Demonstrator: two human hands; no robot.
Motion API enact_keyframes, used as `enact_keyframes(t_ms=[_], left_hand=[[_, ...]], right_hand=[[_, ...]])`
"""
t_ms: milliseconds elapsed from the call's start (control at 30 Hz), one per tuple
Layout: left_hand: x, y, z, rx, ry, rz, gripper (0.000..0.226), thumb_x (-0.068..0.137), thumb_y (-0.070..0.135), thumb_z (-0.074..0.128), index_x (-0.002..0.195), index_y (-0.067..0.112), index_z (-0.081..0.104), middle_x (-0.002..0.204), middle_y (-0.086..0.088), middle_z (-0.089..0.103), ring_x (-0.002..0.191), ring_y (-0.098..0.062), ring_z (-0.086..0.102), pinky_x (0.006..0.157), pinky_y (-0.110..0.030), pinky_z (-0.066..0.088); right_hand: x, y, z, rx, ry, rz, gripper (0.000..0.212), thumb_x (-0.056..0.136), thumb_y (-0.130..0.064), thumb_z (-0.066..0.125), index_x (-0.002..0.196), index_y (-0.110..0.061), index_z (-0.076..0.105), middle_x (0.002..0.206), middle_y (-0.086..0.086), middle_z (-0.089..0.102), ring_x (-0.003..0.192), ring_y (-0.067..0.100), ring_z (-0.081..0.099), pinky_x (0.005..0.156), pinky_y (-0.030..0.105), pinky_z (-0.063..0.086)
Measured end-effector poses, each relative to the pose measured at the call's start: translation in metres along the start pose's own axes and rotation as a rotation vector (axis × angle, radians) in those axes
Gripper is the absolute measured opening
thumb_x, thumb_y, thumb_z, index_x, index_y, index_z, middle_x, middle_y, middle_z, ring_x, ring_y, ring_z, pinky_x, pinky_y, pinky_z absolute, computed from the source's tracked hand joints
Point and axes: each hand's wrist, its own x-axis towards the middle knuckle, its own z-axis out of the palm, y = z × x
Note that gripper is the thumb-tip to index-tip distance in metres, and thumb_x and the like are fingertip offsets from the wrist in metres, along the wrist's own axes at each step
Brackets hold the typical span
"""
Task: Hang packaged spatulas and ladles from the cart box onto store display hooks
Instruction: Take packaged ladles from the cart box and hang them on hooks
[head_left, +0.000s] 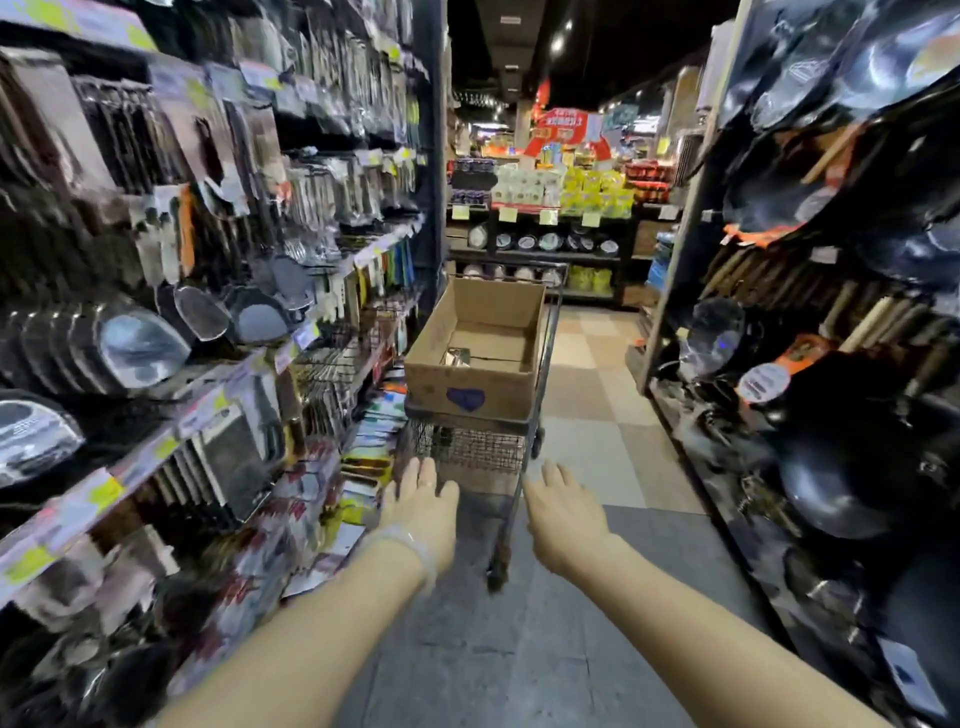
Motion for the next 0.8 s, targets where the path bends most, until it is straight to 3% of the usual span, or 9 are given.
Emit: enact_keyframes(t_ms=[200,333,667,800], left_hand=[[0.148,-0.017,-0.007,0.034,-0.050,-0.032,0.063,0.091,0.029,0.051,0.143,0.015,0.019,0.156,-0.016,-0.005,0.143,-0.033,-0.008,0.114,-0.048,0.009],[0.228,-0.035,-0.020,0.013,-0.025,-0.044,0.063,0.092,0.031,0.049,0.145,0.017,0.017,0.157,-0.012,-0.004,0.144,-0.031,-0.008,0.115,-0.049,0.013],[0.435,-0.091,-0.017,-0.017,-0.051,-0.080,0.066,0.091,0.033,0.049,0.145,0.016,0.014,0.156,-0.014,-0.002,0.144,-0.031,-0.004,0.116,-0.045,0.016],[0.532,-0.112,-0.018,-0.137,-0.037,-0.080,0.062,0.092,0.030,0.048,0.143,0.014,0.018,0.156,-0.013,0.002,0.144,-0.030,0.000,0.116,-0.045,0.018]], right_hand=[[0.159,0.033,0.004,0.037,-0.013,-0.036,0.053,0.081,-0.006,0.055,0.130,-0.007,0.036,0.141,0.017,0.030,0.133,0.038,0.026,0.103,0.046,0.034],[0.252,0.053,-0.009,0.078,0.059,-0.057,0.037,0.083,-0.007,0.050,0.119,-0.007,0.042,0.129,0.017,0.040,0.126,0.037,0.033,0.100,0.046,0.036],[0.463,0.062,0.018,0.119,-0.088,-0.066,0.045,0.085,-0.010,0.056,0.128,-0.009,0.042,0.130,0.015,0.041,0.121,0.034,0.040,0.097,0.042,0.040],[0.556,0.071,0.028,0.137,-0.131,-0.021,0.044,0.087,-0.014,0.056,0.128,-0.010,0.041,0.131,0.014,0.041,0.121,0.032,0.041,0.097,0.039,0.040]])
